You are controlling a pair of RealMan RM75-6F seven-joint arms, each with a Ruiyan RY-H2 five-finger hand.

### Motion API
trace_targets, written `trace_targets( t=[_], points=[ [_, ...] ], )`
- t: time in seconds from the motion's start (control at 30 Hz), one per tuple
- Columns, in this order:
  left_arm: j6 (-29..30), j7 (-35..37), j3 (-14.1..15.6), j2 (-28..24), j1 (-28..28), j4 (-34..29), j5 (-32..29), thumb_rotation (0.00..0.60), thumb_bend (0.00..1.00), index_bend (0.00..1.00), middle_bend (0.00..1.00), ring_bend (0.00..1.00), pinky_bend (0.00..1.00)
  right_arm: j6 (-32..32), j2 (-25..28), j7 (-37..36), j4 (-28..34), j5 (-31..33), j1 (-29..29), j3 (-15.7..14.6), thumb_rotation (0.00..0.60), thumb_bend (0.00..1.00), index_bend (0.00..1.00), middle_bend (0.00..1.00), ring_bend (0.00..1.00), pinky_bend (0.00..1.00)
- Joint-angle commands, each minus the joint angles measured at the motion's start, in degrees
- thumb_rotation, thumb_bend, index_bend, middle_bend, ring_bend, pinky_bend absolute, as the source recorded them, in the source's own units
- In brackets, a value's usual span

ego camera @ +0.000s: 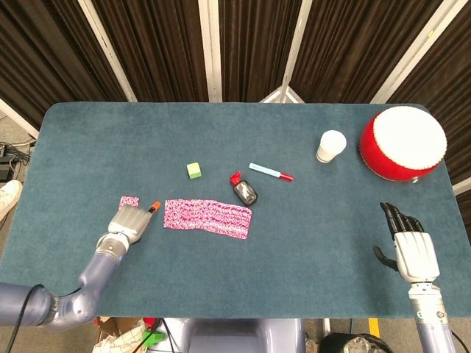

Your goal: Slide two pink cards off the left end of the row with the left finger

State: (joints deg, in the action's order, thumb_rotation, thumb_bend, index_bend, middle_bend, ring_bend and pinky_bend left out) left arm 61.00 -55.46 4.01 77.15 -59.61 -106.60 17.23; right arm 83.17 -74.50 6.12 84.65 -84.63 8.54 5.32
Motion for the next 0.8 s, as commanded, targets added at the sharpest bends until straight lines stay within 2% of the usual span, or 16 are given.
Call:
trace_targets(
  t=[0.03,0.8],
  points=[
    [0.61,-1.55,-0.52,1.84,-1.34,1.11,-1.67,0.600,0.99,0.06,0.82,0.80,0.70,0.02,0.01,-0.14,-0.06,0.11,0.01,0.11,0.600,0.28,0.01,0.15,0.23,0.24],
    [1.24,-6.25,-0.72,7.44,-4.86,4.66,-6.89,0.600,0.99,0.06,0.82,0.80,0.70,-0.24,-0.16,-0.34,-0.55,0.34,0.07,0.08,0.600,0.28,0.01,0.15,0.23,0.24]
  ],
)
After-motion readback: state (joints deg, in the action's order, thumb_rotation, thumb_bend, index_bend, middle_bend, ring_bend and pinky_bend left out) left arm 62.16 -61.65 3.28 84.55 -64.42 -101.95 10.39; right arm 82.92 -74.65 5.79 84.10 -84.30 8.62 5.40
